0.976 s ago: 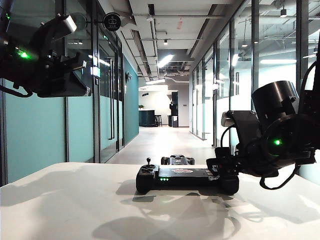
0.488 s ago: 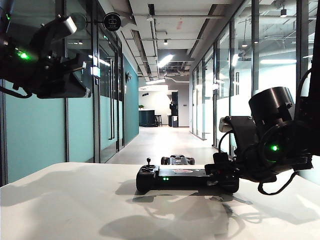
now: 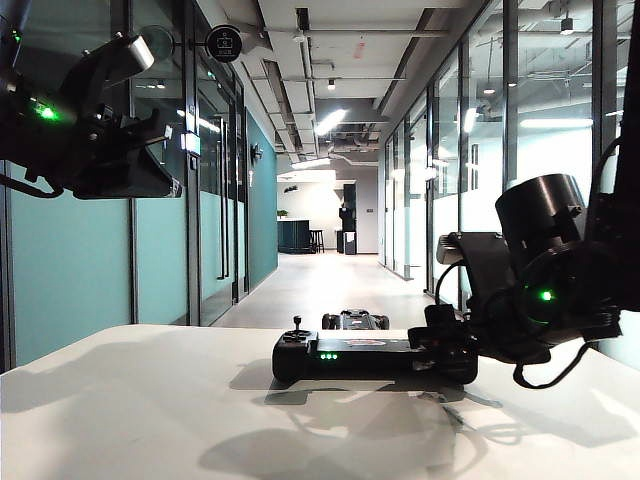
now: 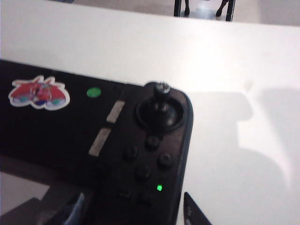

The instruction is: Push the left joystick on the remote control sitting on the white table forward to make the robot dog walk in a straight line until it approaches the door.

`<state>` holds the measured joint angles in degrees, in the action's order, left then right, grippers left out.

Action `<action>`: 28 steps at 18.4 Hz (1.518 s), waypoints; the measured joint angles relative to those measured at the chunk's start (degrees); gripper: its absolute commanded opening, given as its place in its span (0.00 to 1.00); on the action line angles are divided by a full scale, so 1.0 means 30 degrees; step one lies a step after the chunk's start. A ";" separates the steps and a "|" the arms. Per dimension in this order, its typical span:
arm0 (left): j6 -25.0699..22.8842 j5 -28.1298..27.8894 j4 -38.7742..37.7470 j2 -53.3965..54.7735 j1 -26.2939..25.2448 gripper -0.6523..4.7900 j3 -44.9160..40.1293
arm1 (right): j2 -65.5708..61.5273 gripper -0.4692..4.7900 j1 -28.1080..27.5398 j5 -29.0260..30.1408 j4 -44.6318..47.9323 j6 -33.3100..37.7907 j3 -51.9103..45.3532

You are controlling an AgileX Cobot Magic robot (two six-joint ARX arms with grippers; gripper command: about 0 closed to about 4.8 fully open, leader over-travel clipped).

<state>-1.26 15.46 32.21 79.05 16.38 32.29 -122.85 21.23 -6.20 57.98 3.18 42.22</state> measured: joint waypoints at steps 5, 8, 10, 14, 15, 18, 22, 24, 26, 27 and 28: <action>0.0000 0.0000 0.0000 0.0000 0.0000 0.11 0.0000 | 0.0000 0.59 0.0000 -0.0015 -0.1275 0.0015 0.0627; 0.0000 0.0000 0.0000 0.0000 0.0000 0.11 0.0000 | 0.0000 0.58 0.0000 -0.0015 -0.1676 0.0022 0.0787; 0.0000 0.0000 0.0007 0.0000 0.0000 0.11 0.0000 | 0.0000 0.56 0.0000 -0.0015 -0.1974 0.0029 0.0787; 0.0000 0.0000 0.0000 0.0000 -0.0007 0.11 0.0000 | -0.0007 0.46 -0.0095 -0.0044 -0.2011 0.0000 0.0772; 0.0000 0.0000 0.0007 0.0000 0.0000 0.11 0.0000 | -0.0007 0.42 -0.0058 -0.0095 -0.2004 0.0007 0.0787; 0.0000 0.0000 0.0007 0.0000 -0.0007 0.11 0.0000 | -0.0007 0.40 -0.0058 -0.0080 -0.1996 0.0000 0.0787; 0.0000 0.0007 0.0007 0.0000 0.0000 0.11 0.0000 | -0.0007 0.35 0.0015 -0.0240 -0.1989 0.0168 0.0787; 0.0000 0.0189 -0.0036 0.0000 0.0000 0.11 0.0015 | -0.0007 0.35 0.0095 -0.0554 -0.1996 0.0554 0.0794; 0.0000 0.0350 -0.0525 0.0044 0.0000 0.11 0.0372 | -0.0007 0.35 0.0131 -0.0692 -0.1996 0.0597 0.0794; 0.0000 0.0357 -0.0656 0.0109 0.0000 0.11 0.0576 | -0.0007 0.35 0.0248 -0.1049 -0.1996 0.0656 0.0787; 0.0000 0.0350 -0.0765 0.0146 0.0000 0.11 0.0670 | 0.0007 0.35 0.0364 -0.1508 -0.2004 0.0787 0.0787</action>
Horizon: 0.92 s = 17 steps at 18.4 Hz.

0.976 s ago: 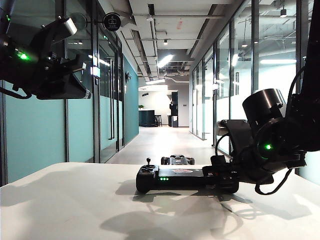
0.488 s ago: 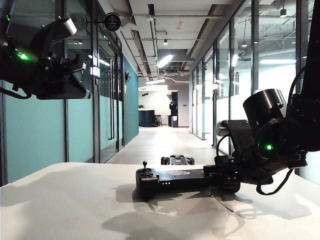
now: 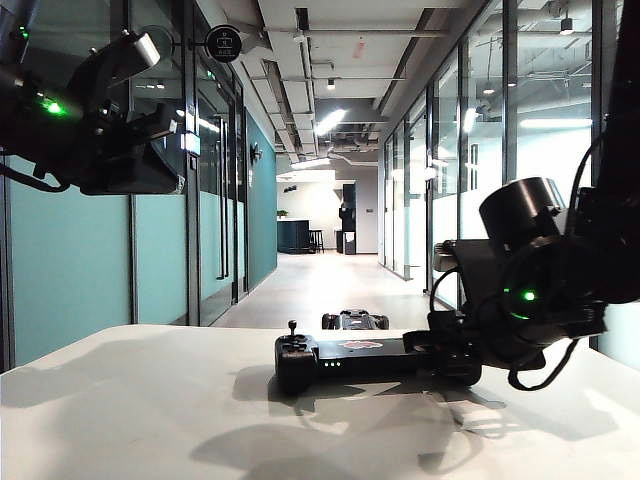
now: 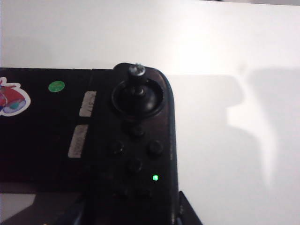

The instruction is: Push the left joystick on the remote control sitting on the white table forward to make the robot dog walk in a straight line until it approaches the door.

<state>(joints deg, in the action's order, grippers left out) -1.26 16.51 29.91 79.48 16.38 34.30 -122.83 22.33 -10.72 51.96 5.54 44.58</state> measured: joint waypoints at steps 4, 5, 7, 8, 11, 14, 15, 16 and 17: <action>0.0000 0.0823 -0.0721 0.0721 0.0000 0.11 0.0685 | 0.0066 0.35 0.0474 -0.1086 -0.0204 0.0262 0.0153; 0.0007 0.1107 -0.0940 0.0969 0.0000 0.11 0.0889 | 0.0066 0.35 0.0495 -0.1253 -0.0364 0.0277 0.0313; 0.0000 0.1690 -0.1078 0.1610 -0.0007 0.11 0.1421 | 0.0066 0.35 0.0619 -0.1712 -0.0459 0.0299 0.0423; 0.0000 0.1807 -0.1071 0.1880 -0.0007 0.11 0.1610 | 0.0073 0.35 0.0634 -0.1945 -0.0452 0.0291 0.0466; 0.0000 0.2200 -0.1209 0.2914 -0.0007 0.11 0.2040 | 0.0080 0.35 0.0656 -0.2259 -0.0452 0.0350 0.0481; 0.0000 0.2769 -0.1326 0.3694 0.0000 0.11 0.2302 | 0.0080 0.35 0.0663 -0.2645 -0.0481 0.0707 0.0481; 0.0000 0.2965 -0.1326 0.4014 0.0000 0.11 0.2521 | 0.0080 0.35 0.0663 -0.2732 -0.0532 0.0940 0.0481; 0.0007 0.3235 -0.1333 0.4452 0.0022 0.11 0.2871 | 0.0080 0.35 0.0648 -0.2812 -0.0576 0.1107 0.0481; 0.0007 0.3366 -0.1333 0.4743 0.0029 0.11 0.3126 | 0.0080 0.35 0.0641 -0.2863 -0.0576 0.1158 0.0488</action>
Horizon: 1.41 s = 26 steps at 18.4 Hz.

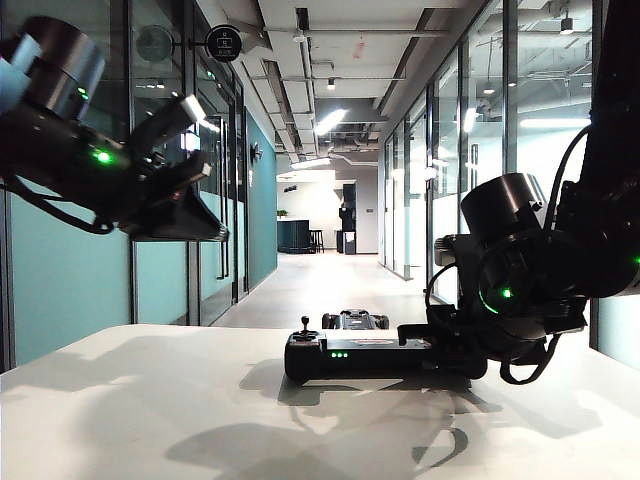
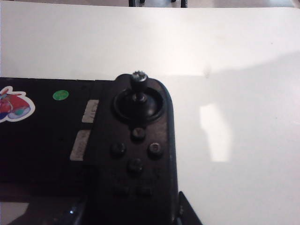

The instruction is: Push the left joystick on the remote control sitting on the white table forward to make the robot dog walk in a straight line until it approaches the door.

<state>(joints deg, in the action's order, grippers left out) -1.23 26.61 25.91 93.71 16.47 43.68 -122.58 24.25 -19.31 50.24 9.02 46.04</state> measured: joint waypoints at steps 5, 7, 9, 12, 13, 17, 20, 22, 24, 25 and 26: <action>-0.0007 0.0925 -0.0444 0.2055 0.0015 0.11 0.1814 | 0.0000 0.35 0.0000 -0.0044 -0.0022 0.0007 0.0066; -0.0138 0.1457 -0.0503 0.2863 0.0015 0.11 0.2557 | 0.0000 0.35 0.0000 -0.0051 -0.0022 0.0000 0.0066; -0.0182 0.2098 -0.0576 0.3716 0.0015 0.11 0.3089 | -0.0007 0.35 0.0000 -0.0051 -0.0015 0.0007 0.0066; -0.0226 0.2266 -0.0561 0.4313 0.0015 0.11 0.3330 | -0.0007 0.35 -0.0007 -0.0058 -0.0015 0.0007 0.0066; -0.0270 0.2280 -0.0576 0.4473 0.0015 0.11 0.3351 | -0.0007 0.35 -0.0007 -0.0058 -0.0015 0.0007 0.0066; -0.0532 0.2382 -0.0678 0.5377 0.0015 0.11 0.3956 | 0.0000 0.35 -0.0015 -0.0066 -0.0015 0.0007 0.0066; -0.0561 0.2579 -0.0925 0.6135 0.0015 0.11 0.4962 | -0.0007 0.35 -0.0015 -0.0051 -0.0015 0.0000 0.0073; -0.0619 0.2652 -0.1472 0.6499 0.0015 0.11 0.5734 | -0.0007 0.35 -0.0022 -0.0044 -0.0015 0.0000 0.0080; -0.1217 0.2776 -0.2273 0.7089 0.0015 0.11 0.6623 | -0.0007 0.35 -0.0022 -0.0044 -0.0015 0.0000 0.0080; -0.1333 0.2790 -0.2404 0.7344 0.0015 0.11 0.6783 | -0.0007 0.35 -0.0022 -0.0044 -0.0015 0.0000 0.0073; -0.1377 0.2790 -0.2448 0.7482 0.0015 0.11 0.6827 | -0.0007 0.35 -0.0022 -0.0044 -0.0015 0.0007 0.0073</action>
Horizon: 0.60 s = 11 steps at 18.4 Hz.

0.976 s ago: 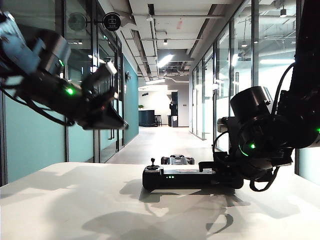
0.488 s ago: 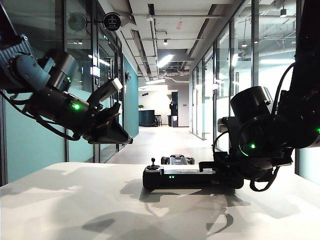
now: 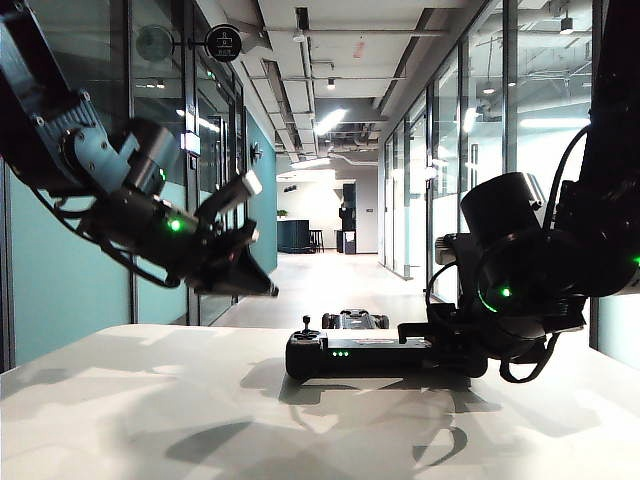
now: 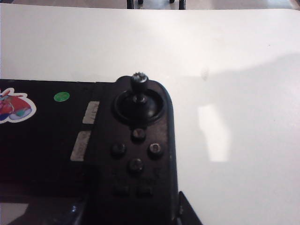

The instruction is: Push the left joystick on the remote control sitting on the white table forward to make the robot dog walk in a straight line until it approaches the door.

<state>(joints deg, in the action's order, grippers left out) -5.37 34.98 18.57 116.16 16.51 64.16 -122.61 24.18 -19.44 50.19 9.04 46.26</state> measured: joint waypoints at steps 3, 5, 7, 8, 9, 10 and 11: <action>-0.0066 -0.0007 -0.0073 0.0554 0.0029 0.11 0.0160 | 0.0000 0.35 0.0000 -0.0007 0.0000 0.0000 0.0007; -0.0095 -0.0022 0.0000 0.0816 0.0175 0.11 0.0233 | 0.0000 0.35 0.0000 -0.0007 0.0000 0.0000 0.0007; -0.0138 -0.0102 0.0007 0.1209 0.0474 0.11 0.0743 | 0.0000 0.35 0.0000 -0.0015 0.0000 0.0000 0.0007; -0.0138 -0.0124 0.0015 0.1625 0.0634 0.11 0.1304 | 0.0000 0.35 -0.0007 -0.0007 0.0000 -0.0007 0.0007; -0.0146 -0.0138 -0.0073 0.1953 0.0707 0.11 0.1719 | 0.0000 0.35 -0.0007 -0.0007 0.0000 0.0000 0.0007; -0.0146 -0.0146 -0.0189 0.2178 0.0729 0.11 0.2004 | 0.0000 0.35 -0.0007 -0.0007 0.0000 -0.0007 0.0007; -0.0131 -0.0160 -0.0364 0.2528 0.0721 0.11 0.2463 | 0.0000 0.35 -0.0007 -0.0007 0.0000 0.0000 0.0007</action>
<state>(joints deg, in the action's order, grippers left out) -5.76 34.50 17.47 123.74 18.68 71.55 -122.61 24.16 -19.46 50.19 9.04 46.28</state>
